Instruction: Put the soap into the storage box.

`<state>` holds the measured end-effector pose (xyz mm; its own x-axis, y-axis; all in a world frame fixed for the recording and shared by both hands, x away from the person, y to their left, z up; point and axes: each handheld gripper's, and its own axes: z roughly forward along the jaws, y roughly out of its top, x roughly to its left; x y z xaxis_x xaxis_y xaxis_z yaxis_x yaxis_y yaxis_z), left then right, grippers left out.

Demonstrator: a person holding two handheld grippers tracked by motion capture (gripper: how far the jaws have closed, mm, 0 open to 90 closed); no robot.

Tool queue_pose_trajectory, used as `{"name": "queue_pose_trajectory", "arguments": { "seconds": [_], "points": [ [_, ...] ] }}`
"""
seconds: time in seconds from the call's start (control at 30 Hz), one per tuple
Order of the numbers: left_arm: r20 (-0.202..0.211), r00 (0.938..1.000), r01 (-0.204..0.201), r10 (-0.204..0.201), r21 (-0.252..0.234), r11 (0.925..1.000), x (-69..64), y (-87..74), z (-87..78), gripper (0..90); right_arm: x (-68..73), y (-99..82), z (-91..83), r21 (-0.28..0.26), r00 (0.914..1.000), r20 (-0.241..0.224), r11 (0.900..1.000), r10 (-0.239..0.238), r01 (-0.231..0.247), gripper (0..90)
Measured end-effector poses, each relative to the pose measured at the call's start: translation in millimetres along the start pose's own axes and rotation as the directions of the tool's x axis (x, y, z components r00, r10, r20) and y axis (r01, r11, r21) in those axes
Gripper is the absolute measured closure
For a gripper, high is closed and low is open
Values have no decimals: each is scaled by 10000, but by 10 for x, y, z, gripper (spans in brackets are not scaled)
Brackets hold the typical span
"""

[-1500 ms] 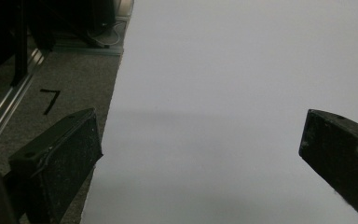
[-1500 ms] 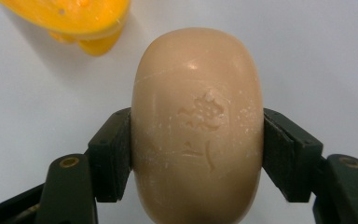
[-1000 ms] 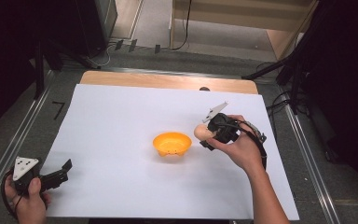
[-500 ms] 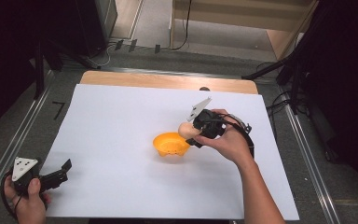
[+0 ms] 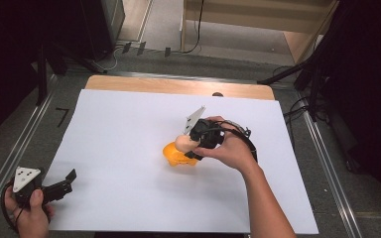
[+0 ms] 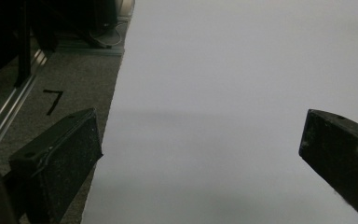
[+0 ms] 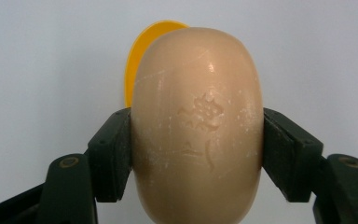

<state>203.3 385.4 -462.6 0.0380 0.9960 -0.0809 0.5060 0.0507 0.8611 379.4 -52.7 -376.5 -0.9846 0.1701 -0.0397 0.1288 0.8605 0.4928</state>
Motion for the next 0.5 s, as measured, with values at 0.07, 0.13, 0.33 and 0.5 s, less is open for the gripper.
{"name": "queue_pose_trajectory", "arguments": {
  "seconds": [0.07, 0.13, 0.33, 0.5],
  "points": [
    [9, 10000, -2, 2, 9, 10000, 0, 0, 0, 0, -5, 19, 36, 15, 9998, -96, 9998, -183, 184, 332],
    [27, 10000, -31, 30, 43, 10000, 2, 1, 0, 0, -12, 39, 78, 91, 9989, -255, 9992, -390, 393, 332],
    [63, 10000, -39, 38, 55, 10000, 4, 2, 0, 0, -23, 87, 190, 137, 9942, -505, 9953, -947, 955, 332],
    [79, 10000, -29, 29, 46, 10000, 6, 1, 2, 0, -58, 104, 224, 328, 9925, -847, 9953, -883, 914, 331]
  ]
}}
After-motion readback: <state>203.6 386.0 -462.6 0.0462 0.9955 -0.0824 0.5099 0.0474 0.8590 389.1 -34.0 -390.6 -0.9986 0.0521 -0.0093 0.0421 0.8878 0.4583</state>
